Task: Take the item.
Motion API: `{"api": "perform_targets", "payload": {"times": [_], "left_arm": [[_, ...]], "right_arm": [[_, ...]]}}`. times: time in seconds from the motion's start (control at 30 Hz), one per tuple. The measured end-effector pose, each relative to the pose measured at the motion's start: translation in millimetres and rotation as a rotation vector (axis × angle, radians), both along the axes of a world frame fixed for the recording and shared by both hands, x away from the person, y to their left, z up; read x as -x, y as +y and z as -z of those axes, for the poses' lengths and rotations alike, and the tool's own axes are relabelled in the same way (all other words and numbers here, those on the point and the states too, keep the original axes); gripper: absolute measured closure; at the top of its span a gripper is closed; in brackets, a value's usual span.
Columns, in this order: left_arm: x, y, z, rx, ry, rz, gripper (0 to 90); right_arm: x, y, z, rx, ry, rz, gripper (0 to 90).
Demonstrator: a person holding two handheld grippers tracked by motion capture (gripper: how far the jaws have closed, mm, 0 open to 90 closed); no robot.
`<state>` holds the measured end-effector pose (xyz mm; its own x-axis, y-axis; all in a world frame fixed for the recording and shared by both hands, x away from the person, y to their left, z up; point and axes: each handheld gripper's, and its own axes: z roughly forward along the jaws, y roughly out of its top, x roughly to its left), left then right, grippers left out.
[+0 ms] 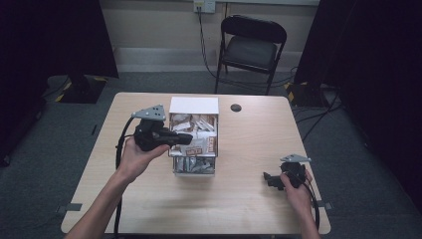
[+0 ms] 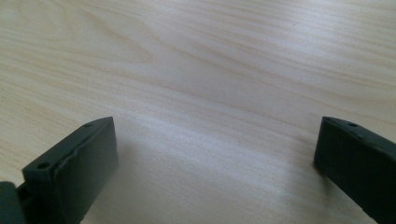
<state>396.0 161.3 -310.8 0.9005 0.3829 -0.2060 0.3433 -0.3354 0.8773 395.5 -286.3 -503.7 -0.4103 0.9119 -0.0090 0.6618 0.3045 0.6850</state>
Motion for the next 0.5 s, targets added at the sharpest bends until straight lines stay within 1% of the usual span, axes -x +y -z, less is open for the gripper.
{"api": "perform_targets", "payload": {"times": [0.1, 0.13, 0.17, 0.2, 0.23, 0.3, 0.37, 0.4, 0.43, 0.47, 0.5], "left_arm": [[0.6, 2.5, 1.0, 0.011, -0.006, 0.000, 90.0], [0.0, 4.2, 0.9, 0.038, 0.007, 0.010, 90.0], [0.0, 4.2, 0.9, 0.038, 0.007, 0.010, 90.0], [0.2, 4.5, 0.6, 0.028, -0.003, -0.008, 90.0], [0.0, 4.5, 1.0, 0.016, -0.010, -0.014, 90.0], [-0.1, 4.1, 2.0, 0.011, -0.016, -0.018, 90.0], [-0.4, 4.4, 3.8, 0.037, -0.013, -0.027, 90.0], [-1.3, 6.1, 5.5, 0.071, 0.003, -0.031, 90.0], [-1.8, 7.4, 6.3, 0.087, 0.008, -0.032, 90.0], [-2.0, 8.4, 6.8, 0.091, 0.006, -0.036, 90.0], [-1.6, 9.1, 6.5, 0.084, -0.002, -0.035, 90.0]], "right_arm": [[0.0, 0.0, 0.0, 0.000, 0.000, 0.000, 0.0], [0.0, 0.0, 0.0, 0.000, 0.000, 0.000, 0.0], [0.0, 0.0, 0.0, 0.000, 0.000, 0.000, 0.0], [0.0, 0.0, 0.0, 0.000, 0.000, 0.000, 0.0], [0.0, 0.0, 0.0, 0.000, 0.000, 0.000, 0.0], [0.0, 0.0, 0.0, 0.000, 0.000, 0.000, 0.0], [0.0, 0.0, 0.1, 0.000, -0.001, 0.000, 0.0], [0.0, 0.0, 0.0, 0.000, 0.000, 0.000, 0.0], [0.0, 0.0, 0.0, 0.000, 0.000, 0.000, 0.0], [0.0, 0.0, 0.0, 0.000, 0.000, 0.000, 0.0], [0.0, 0.0, 0.0, 0.000, 0.000, -0.001, 0.0]]}}
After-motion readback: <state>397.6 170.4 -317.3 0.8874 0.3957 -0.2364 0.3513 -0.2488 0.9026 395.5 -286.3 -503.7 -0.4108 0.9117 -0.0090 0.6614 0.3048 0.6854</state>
